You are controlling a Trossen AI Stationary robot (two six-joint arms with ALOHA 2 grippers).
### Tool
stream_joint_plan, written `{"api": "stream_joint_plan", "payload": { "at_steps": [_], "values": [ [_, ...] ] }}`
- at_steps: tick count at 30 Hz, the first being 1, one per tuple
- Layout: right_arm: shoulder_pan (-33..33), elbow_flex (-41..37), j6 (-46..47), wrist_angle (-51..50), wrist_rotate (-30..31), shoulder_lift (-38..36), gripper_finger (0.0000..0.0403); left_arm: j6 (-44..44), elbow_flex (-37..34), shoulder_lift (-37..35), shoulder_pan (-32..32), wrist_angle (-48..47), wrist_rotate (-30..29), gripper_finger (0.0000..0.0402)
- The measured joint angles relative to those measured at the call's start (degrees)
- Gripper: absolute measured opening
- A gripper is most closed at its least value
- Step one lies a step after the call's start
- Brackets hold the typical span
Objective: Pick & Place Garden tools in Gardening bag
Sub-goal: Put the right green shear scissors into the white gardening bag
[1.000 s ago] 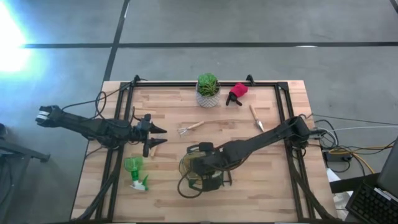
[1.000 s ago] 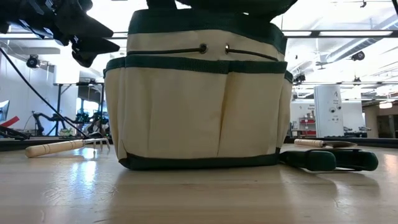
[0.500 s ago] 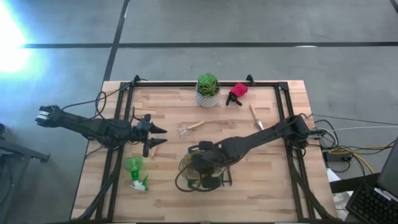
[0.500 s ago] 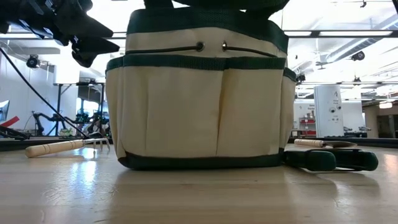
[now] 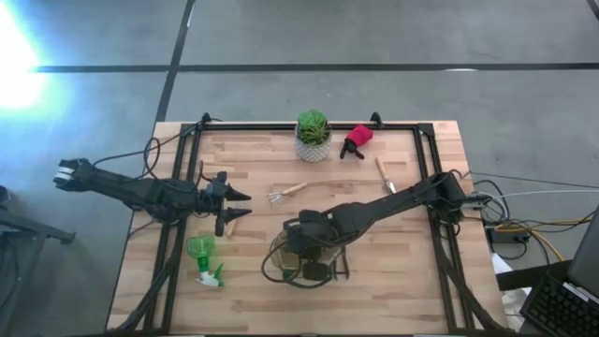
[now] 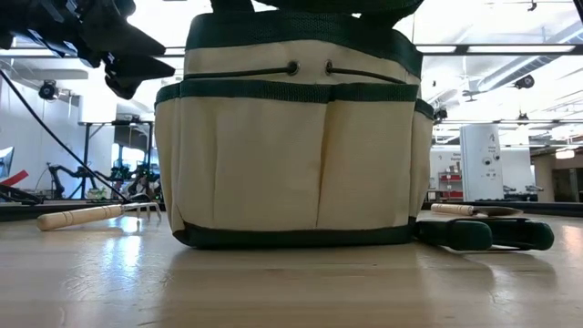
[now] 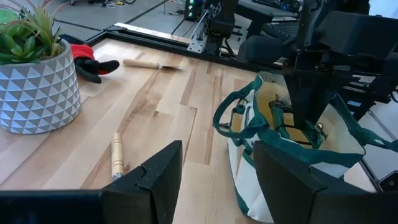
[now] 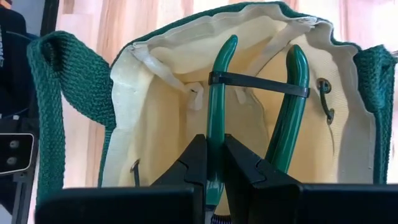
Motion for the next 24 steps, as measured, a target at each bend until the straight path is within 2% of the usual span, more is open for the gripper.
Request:
{"api": "stream_joint_plan", "payload": {
  "at_steps": [20,24],
  "values": [
    [-0.2,-0.8,0.5,0.3,0.0,0.0,0.0017,0.0,0.0,0.0,0.0,0.3,0.0,0.0200],
    [-0.3,-0.9,0.6,0.1,-0.1,2.0,0.0017,0.0,0.0,0.0,0.0,0.3,0.0,0.0200]
  ]
}}
